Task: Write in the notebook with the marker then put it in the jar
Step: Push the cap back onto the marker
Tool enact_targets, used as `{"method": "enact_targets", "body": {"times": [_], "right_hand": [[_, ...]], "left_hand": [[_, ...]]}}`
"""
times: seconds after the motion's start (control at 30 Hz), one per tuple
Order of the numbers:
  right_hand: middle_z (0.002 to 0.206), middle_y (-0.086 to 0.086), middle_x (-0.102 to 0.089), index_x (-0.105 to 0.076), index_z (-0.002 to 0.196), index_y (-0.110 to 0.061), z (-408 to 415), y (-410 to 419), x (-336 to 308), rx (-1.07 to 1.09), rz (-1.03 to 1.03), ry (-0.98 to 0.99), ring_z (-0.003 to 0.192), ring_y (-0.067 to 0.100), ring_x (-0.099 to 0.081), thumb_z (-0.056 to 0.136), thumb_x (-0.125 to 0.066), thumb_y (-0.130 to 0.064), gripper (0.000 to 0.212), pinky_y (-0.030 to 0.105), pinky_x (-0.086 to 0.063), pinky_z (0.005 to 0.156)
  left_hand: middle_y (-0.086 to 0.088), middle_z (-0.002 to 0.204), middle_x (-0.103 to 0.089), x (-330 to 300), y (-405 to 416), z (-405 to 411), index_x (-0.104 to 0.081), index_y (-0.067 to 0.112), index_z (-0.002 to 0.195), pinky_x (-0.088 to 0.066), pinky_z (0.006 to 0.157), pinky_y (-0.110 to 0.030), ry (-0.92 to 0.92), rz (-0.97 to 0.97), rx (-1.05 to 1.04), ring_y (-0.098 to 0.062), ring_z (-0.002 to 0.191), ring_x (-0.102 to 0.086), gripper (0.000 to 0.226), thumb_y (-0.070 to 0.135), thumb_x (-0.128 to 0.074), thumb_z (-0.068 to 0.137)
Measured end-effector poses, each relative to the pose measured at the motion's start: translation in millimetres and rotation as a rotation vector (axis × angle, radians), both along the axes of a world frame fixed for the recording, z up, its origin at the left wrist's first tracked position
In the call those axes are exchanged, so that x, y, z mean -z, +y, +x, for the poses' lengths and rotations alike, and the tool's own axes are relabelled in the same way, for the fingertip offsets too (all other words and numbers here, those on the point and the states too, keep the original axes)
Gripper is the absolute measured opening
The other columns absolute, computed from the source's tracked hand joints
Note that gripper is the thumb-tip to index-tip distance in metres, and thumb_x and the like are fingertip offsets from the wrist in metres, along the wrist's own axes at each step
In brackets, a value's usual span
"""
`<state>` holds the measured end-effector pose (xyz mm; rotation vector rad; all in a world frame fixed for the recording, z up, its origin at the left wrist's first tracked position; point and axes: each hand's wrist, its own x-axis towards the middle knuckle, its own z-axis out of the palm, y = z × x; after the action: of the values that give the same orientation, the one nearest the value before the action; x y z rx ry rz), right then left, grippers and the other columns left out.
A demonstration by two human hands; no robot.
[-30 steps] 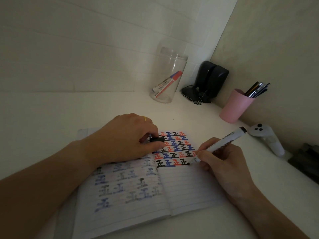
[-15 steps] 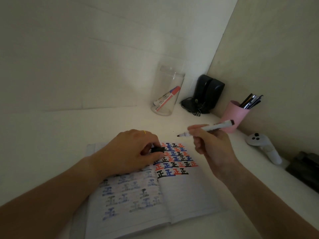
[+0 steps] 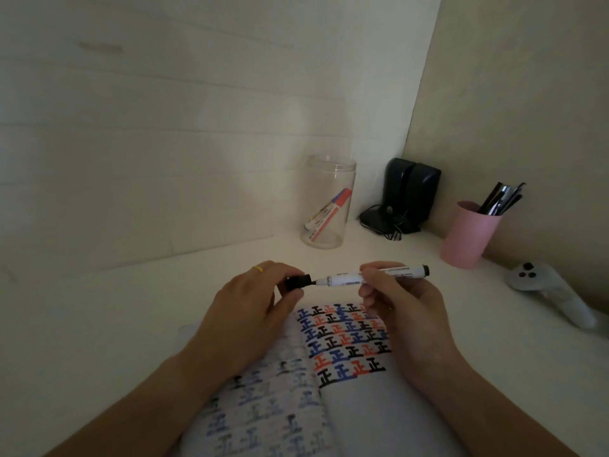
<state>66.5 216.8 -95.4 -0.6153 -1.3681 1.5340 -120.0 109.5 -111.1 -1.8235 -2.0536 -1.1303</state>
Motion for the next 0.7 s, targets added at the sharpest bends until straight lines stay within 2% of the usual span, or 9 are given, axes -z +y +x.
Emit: {"method": "enact_targets", "body": {"times": [0.23, 0.37, 0.5, 0.57, 0.7], "right_hand": [[0.072, 0.013, -0.072, -0.078, 0.088, -0.005, 1.2, -0.4, -0.1, 0.001, -0.002, -0.003, 0.069, 0.021, -0.064, 0.085, -0.07, -0.007, 0.009, 0.032, -0.055, 0.069], [0.077, 0.016, -0.075, -0.079, 0.091, -0.006, 0.5, -3.2, 0.0, -0.054, 0.024, -0.031, 0.07, 0.021, -0.067, 0.085, -0.071, -0.007, 0.01, 0.026, -0.056, 0.065], [0.08, 0.017, -0.076, -0.079, 0.095, -0.004, 1.2, -6.8, -2.1, -0.132, 0.005, -0.013, 0.071, 0.02, -0.069, 0.077, -0.075, -0.015, 0.021, 0.024, -0.057, 0.066], [0.077, 0.016, -0.075, -0.078, 0.097, -0.002, 2.5, -7.4, -4.1, -0.178, -0.03, 0.016, 0.068, 0.019, -0.068, 0.075, -0.076, -0.018, 0.027, 0.023, -0.055, 0.064], [0.071, 0.014, -0.073, -0.076, 0.096, 0.003, 4.5, -11.3, -7.4, -0.277, -0.06, 0.057, 0.061, 0.017, -0.066, 0.071, -0.076, -0.017, 0.032, 0.02, -0.053, 0.057]], "left_hand": [[0.018, 0.098, -0.06, -2.3, -2.3, 0.7, -0.059, 0.036, 0.114, -0.052, 0.07, -0.032, 0.001, -0.001, 0.017, -0.011, 0.072, -0.058, 0.021, 0.039, -0.052, 0.094], [0.015, 0.096, -0.06, -6.3, -4.2, 4.3, -0.06, 0.033, 0.115, -0.053, 0.069, -0.034, 0.006, 0.014, 0.07, -0.011, 0.073, -0.058, 0.021, 0.035, -0.054, 0.095], [0.012, 0.096, -0.058, -12.0, -7.5, 10.4, -0.057, 0.028, 0.114, -0.046, 0.069, -0.024, -0.014, 0.027, 0.143, -0.011, 0.078, -0.056, 0.019, 0.034, -0.045, 0.1], [0.011, 0.084, -0.056, -15.2, -11.1, 14.1, -0.055, 0.026, 0.106, -0.038, 0.064, -0.019, -0.059, 0.024, 0.188, -0.011, 0.073, -0.052, 0.017, 0.033, -0.041, 0.102], [0.011, 0.059, -0.046, -21.0, -20.5, 19.2, -0.05, 0.021, 0.083, -0.031, 0.053, -0.016, -0.131, 0.017, 0.269, -0.012, 0.054, -0.044, 0.026, 0.03, -0.035, 0.103]]}}
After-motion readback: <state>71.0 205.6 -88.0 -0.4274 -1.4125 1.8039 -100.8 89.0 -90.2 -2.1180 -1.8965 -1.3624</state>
